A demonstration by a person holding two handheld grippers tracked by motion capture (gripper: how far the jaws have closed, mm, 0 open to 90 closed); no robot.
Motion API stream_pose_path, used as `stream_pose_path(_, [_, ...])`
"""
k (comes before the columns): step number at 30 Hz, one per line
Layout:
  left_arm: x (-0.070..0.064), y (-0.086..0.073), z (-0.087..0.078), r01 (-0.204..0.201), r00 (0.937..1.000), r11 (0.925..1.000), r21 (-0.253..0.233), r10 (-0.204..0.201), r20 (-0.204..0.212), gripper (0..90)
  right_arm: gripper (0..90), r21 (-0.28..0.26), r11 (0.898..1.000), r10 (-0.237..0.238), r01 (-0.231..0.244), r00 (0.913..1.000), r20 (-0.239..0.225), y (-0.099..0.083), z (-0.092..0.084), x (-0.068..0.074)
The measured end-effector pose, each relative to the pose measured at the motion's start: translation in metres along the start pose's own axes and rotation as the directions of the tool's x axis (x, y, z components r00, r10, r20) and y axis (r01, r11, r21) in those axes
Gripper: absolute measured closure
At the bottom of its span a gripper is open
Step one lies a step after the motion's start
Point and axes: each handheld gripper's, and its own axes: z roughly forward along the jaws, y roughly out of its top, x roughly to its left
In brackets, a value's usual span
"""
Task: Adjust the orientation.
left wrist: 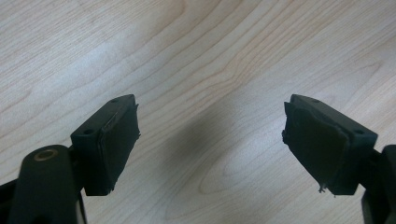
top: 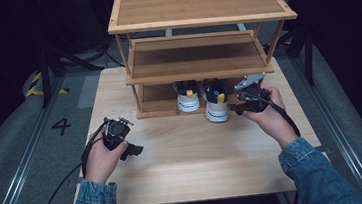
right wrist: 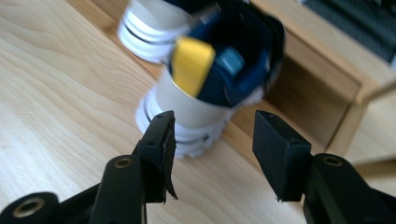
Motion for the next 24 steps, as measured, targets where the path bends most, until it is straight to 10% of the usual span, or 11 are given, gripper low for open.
stream_pose_path(11, [0.0,-0.005,0.0,0.008,0.9999,1.0,0.005,-0.008,-0.011,18.5,52.6,0.056,0.997,0.064,-0.061,0.9957,-0.067,-0.005,0.031,0.013])
stream_pose_path(24, [0.009,-0.03,-0.009,0.067,0.9974,0.9977,0.0,-0.067,-0.026,18.5,56.9,0.103,0.995,0.019,-0.017,0.9997,-0.016,0.006,0.058,0.01])
